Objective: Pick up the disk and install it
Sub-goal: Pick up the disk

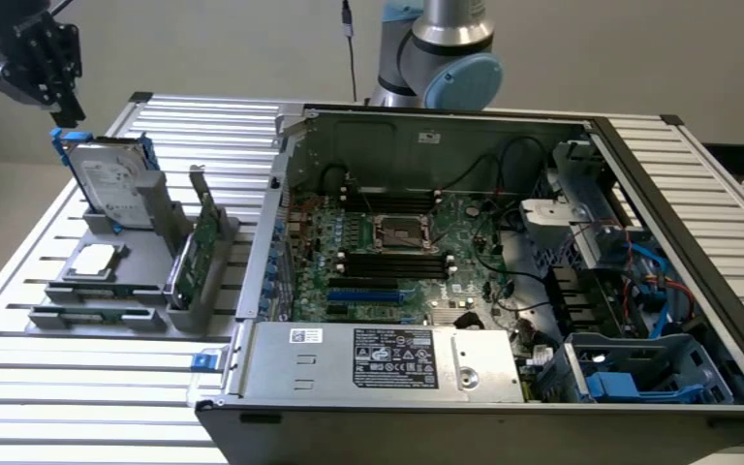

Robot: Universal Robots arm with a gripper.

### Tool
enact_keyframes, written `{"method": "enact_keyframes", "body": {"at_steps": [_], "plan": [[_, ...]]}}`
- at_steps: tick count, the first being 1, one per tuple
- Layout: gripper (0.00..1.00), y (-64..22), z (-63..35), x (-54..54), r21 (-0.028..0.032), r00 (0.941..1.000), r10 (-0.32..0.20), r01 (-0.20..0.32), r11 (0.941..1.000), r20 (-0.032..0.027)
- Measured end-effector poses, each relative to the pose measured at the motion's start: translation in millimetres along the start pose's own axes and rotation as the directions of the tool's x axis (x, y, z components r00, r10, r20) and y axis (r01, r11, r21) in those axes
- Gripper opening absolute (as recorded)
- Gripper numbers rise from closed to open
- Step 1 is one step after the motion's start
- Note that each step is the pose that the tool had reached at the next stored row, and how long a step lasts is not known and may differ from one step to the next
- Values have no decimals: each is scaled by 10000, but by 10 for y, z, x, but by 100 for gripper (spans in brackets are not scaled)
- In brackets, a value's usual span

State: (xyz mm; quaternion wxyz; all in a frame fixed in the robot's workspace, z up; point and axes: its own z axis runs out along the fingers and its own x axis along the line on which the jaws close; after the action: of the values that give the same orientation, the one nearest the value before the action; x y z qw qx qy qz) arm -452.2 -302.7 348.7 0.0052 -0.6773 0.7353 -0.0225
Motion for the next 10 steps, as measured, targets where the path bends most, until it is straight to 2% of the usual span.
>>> {"method": "enact_keyframes", "body": {"at_steps": [1,2,3,4,5,7,8,10], "plan": [[30,-1,0,1,-39,10000,-1,1,10000,-3],[30,-2,0,4,-108,10000,-3,3,9999,-9],[36,-2,1,10,-182,10000,-4,4,9998,-14],[36,-3,2,15,-274,10000,-7,6,9996,-21],[42,-4,6,20,-363,10000,-10,9,9993,-28],[42,-10,17,34,-495,10000,-14,12,9988,-36],[42,-21,24,41,-553,10000,-15,13,9985,-35],[42,-54,42,41,-626,10000,-17,15,9980,-31]]}}
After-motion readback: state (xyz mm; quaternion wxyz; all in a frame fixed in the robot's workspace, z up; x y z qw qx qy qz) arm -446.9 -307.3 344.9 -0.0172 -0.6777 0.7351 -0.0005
